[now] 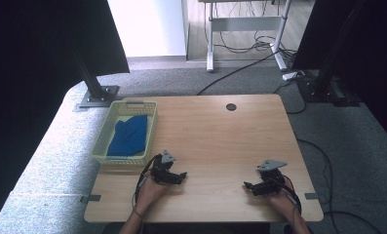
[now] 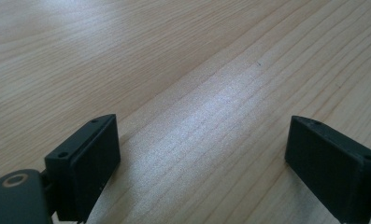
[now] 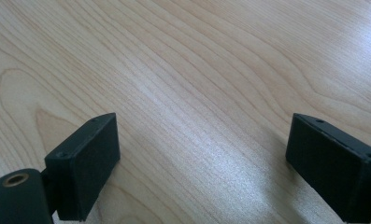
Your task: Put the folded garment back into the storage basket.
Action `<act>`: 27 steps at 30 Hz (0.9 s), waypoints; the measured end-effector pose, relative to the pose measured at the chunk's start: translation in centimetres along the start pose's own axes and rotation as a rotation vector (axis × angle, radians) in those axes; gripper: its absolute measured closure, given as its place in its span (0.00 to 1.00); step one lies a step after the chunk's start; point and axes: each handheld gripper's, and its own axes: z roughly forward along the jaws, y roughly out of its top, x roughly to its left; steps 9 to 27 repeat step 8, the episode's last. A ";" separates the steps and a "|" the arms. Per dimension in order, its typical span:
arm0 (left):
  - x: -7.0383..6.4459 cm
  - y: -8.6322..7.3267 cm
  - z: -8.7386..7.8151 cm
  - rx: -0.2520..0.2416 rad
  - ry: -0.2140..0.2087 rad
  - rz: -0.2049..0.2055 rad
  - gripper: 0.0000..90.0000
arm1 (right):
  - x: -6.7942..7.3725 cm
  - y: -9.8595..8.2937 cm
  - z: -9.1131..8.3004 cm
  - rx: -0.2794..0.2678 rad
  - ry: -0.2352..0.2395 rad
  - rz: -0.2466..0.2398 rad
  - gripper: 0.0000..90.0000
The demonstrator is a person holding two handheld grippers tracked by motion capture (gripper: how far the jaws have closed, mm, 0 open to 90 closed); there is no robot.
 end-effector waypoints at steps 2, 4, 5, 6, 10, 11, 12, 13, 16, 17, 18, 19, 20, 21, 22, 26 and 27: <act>-0.2 0.0 0.1 -0.002 0.007 0.008 0.10 | 0.0 0.0 0.0 0.000 0.000 0.000 0.11; -0.2 -0.1 0.1 -0.006 0.007 0.010 0.09 | 0.0 0.0 0.0 0.000 0.000 0.000 0.11; -0.1 -0.1 0.2 -0.011 0.006 0.010 0.08 | 0.0 0.0 0.0 0.000 0.000 0.000 0.11; -0.1 -0.1 0.2 -0.009 0.006 0.010 0.08 | 0.0 0.0 0.0 0.000 0.000 0.000 0.11; -0.1 -0.1 0.2 -0.005 0.008 0.008 0.06 | 0.0 0.0 0.0 0.000 0.000 0.000 0.11; -0.1 -0.1 0.2 -0.005 0.008 0.008 0.06 | 0.0 0.0 0.0 0.000 0.000 0.000 0.11; -0.1 -0.1 0.2 -0.005 0.008 0.008 0.06 | 0.0 0.0 0.0 0.000 0.000 0.000 0.11; -0.1 -0.1 0.2 -0.005 0.008 0.008 0.06 | 0.0 0.0 0.0 0.000 0.000 0.000 0.11; -0.1 -0.1 0.2 -0.005 0.008 0.008 0.06 | 0.0 0.0 0.0 0.000 0.000 0.000 0.11; -0.1 -0.1 0.2 -0.005 0.008 0.008 0.06 | 0.0 0.0 0.0 0.000 0.000 0.000 0.11; -0.1 -0.1 0.2 -0.005 0.008 0.008 0.06 | 0.0 0.0 0.0 0.000 0.000 0.000 0.11; -0.1 -0.1 0.2 -0.005 0.008 0.008 0.06 | 0.0 0.0 0.0 0.000 0.000 0.000 0.11; -0.1 -0.1 0.2 -0.005 0.008 0.008 0.06 | 0.0 0.0 0.0 0.000 0.000 0.000 0.11; -0.1 -0.1 0.2 -0.005 0.008 0.008 0.06 | 0.0 0.0 0.0 0.000 0.000 0.000 0.11; -0.1 -0.1 0.2 -0.005 0.008 0.008 0.06 | 0.0 0.0 0.0 0.000 0.000 0.000 0.11; -0.1 -0.1 0.2 -0.005 0.008 0.008 0.06 | 0.0 0.0 0.0 0.000 0.000 0.000 0.11; -0.1 -0.1 0.2 -0.005 0.008 0.008 0.06 | 0.0 0.0 0.0 0.000 0.000 0.000 0.11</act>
